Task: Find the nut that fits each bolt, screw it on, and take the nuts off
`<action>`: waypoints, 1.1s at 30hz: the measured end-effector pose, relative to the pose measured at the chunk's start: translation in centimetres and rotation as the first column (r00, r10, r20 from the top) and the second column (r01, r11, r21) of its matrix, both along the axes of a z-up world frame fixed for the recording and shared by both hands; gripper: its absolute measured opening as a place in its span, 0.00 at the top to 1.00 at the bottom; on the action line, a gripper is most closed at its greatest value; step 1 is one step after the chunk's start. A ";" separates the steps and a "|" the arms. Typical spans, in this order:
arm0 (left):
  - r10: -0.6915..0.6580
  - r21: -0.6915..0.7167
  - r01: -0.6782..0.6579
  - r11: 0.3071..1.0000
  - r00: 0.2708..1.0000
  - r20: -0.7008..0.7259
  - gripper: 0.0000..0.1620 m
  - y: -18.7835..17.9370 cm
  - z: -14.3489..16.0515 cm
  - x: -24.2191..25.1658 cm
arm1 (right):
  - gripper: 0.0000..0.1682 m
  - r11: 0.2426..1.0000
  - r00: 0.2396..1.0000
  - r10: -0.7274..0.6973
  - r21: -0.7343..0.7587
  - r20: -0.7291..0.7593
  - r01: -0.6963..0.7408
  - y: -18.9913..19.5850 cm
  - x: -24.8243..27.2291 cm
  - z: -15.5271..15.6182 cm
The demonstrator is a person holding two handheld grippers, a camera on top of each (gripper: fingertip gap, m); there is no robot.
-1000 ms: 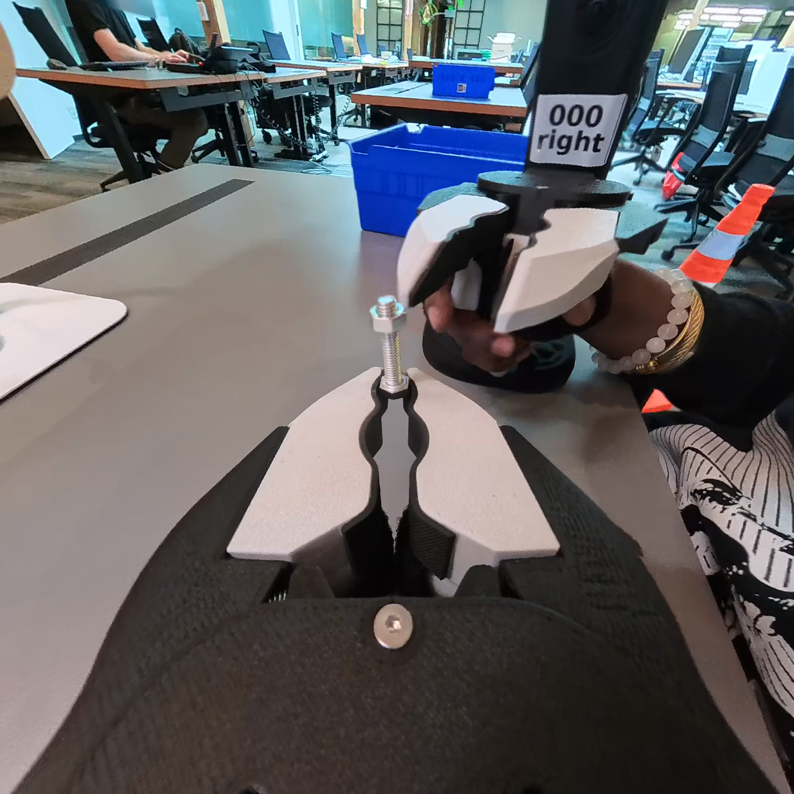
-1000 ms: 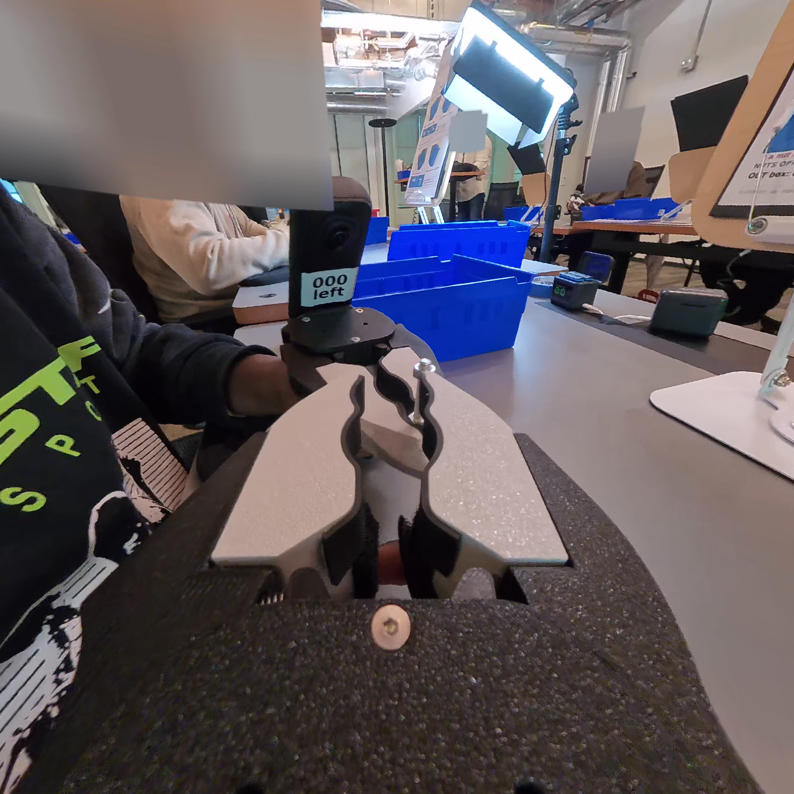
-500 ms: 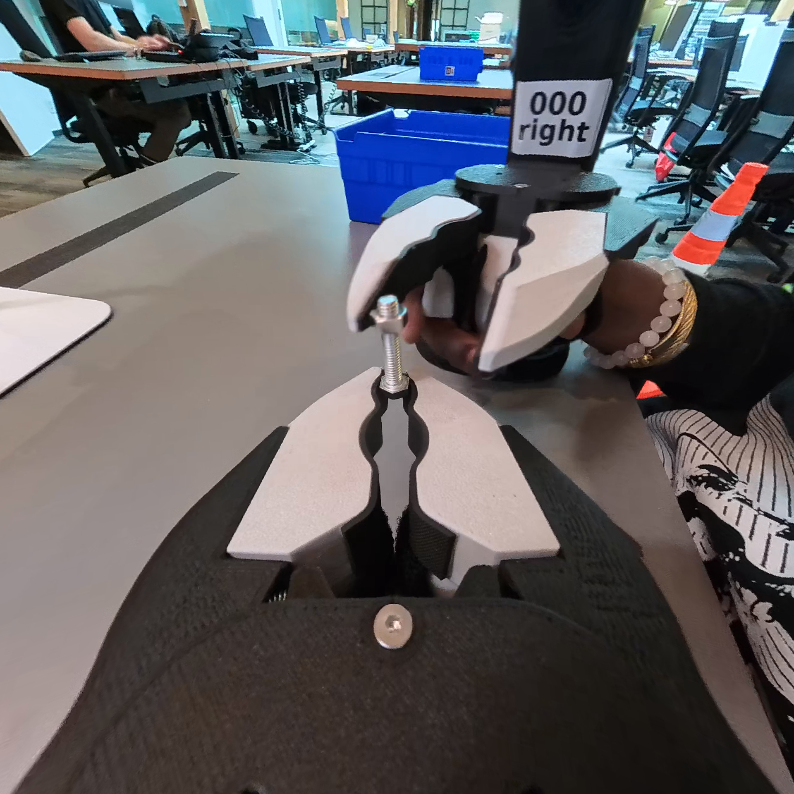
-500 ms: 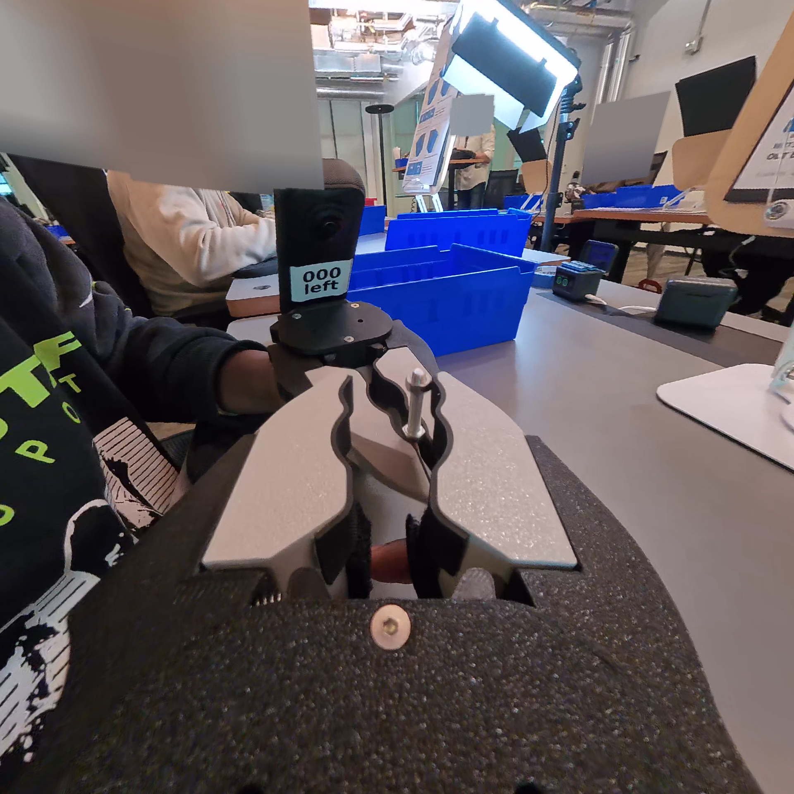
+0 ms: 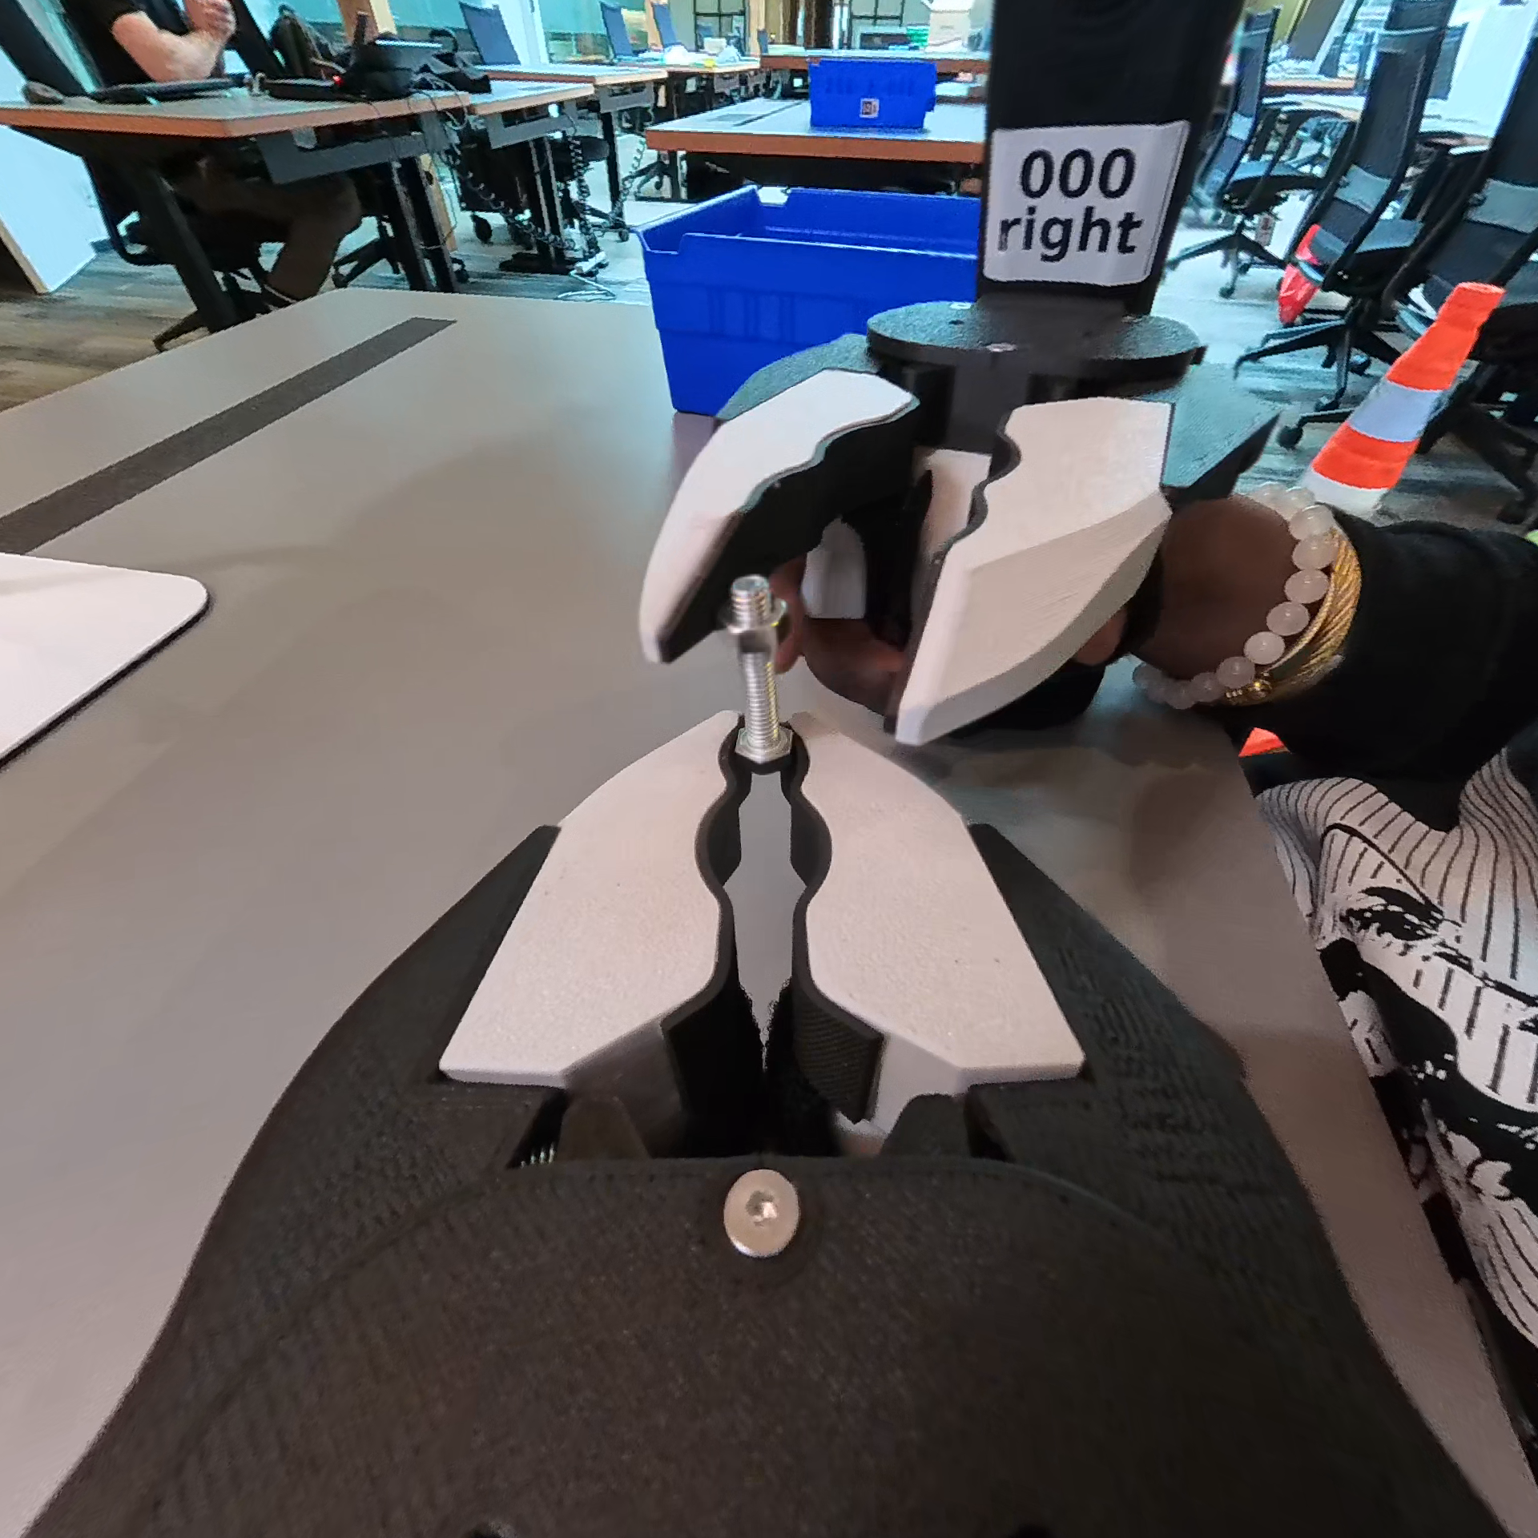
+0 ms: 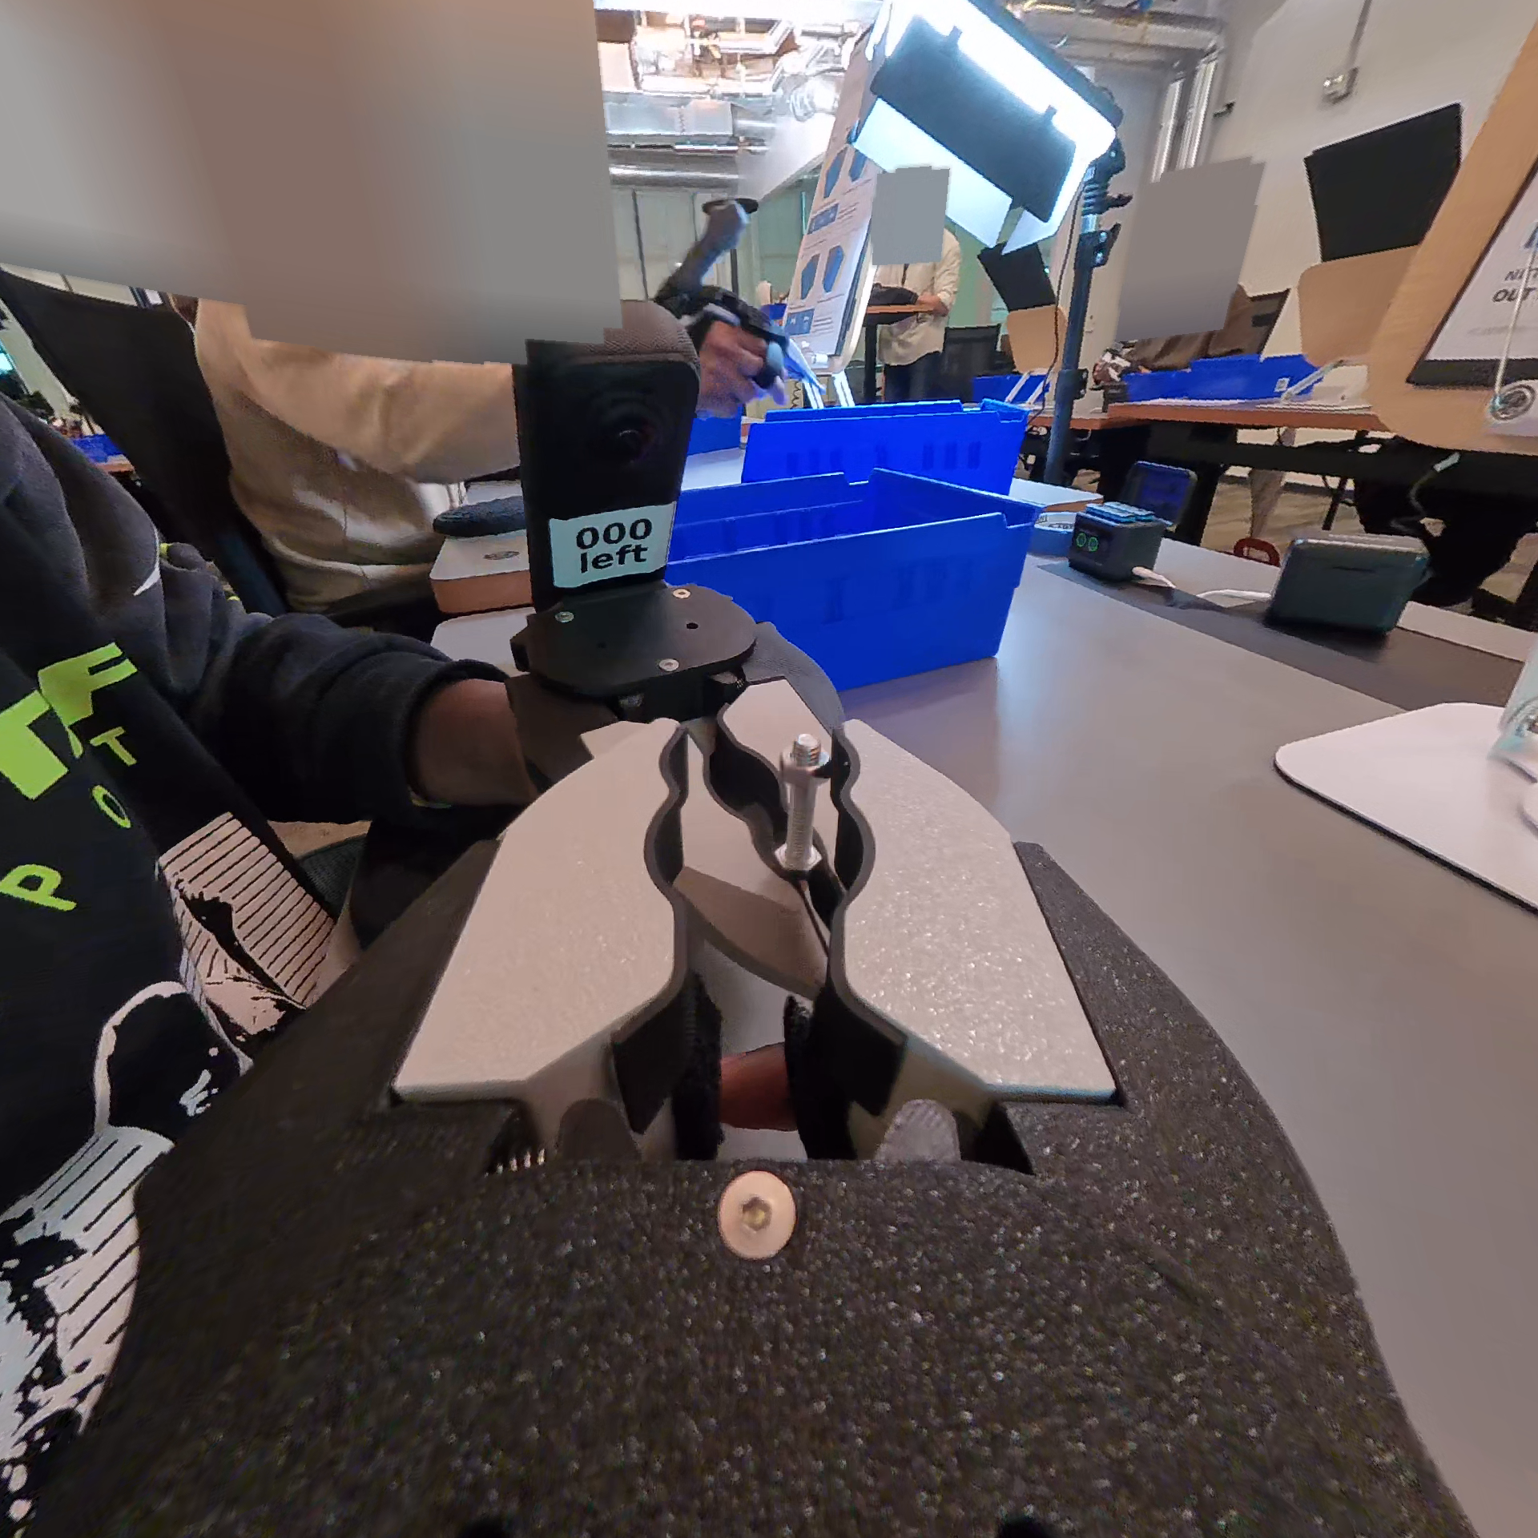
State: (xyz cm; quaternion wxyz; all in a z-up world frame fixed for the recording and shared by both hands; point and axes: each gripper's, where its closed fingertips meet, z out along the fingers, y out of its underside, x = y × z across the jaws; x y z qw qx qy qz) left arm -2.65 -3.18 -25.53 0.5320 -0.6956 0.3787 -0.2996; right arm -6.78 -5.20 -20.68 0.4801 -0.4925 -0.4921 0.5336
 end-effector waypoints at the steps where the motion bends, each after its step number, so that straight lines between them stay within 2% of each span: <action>1: 0.006 -0.002 -0.006 1.000 1.000 0.006 0.96 0.1 0.1 -0.1 | 0.81 1.000 1.000 -0.008 0.000 -0.001 0.008 0.1 0.2 0.0; 5: 0.028 -0.007 -0.028 1.000 0.999 0.030 0.96 0.4 0.4 -0.5 | 0.89 0.999 0.999 -0.033 -0.022 -0.020 0.032 0.9 1.4 0.4; 8: 0.023 -0.008 -0.023 1.000 0.999 0.031 0.96 0.3 0.4 -0.4 | 0.89 0.997 0.997 -0.060 -0.041 -0.043 0.058 1.4 1.7 0.8; 13: -0.014 -0.005 0.014 1.000 1.000 0.008 0.96 -0.1 0.1 0.1 | 0.80 0.998 0.999 -0.048 -0.033 0.003 0.048 1.0 0.3 -0.1; 16: -0.019 -0.008 0.019 1.000 1.000 -0.004 0.96 -0.2 -0.1 0.2 | 0.79 1.000 1.000 -0.022 -0.022 0.019 0.022 0.4 -0.1 -0.3; 23: 0.036 -0.007 -0.036 0.999 0.999 0.007 0.96 0.5 0.1 -0.5 | 0.90 0.999 0.999 -0.022 -0.026 0.029 0.023 0.6 1.4 0.0; 25: 0.030 -0.010 -0.030 0.999 0.999 0.013 0.96 0.5 0.2 -0.5 | 0.90 0.999 0.999 -0.035 -0.031 0.022 0.036 0.8 1.6 0.2; 30: -0.010 -0.001 0.010 1.000 1.000 -0.003 0.96 -0.1 0.1 0.1 | 0.80 0.999 0.999 -0.041 -0.034 0.019 0.042 0.8 0.3 -0.1; 33: -0.018 -0.003 0.018 1.000 1.000 -0.007 0.96 -0.2 0.0 0.2 | 0.79 1.000 1.000 -0.006 -0.025 0.029 0.007 0.1 -0.5 -0.4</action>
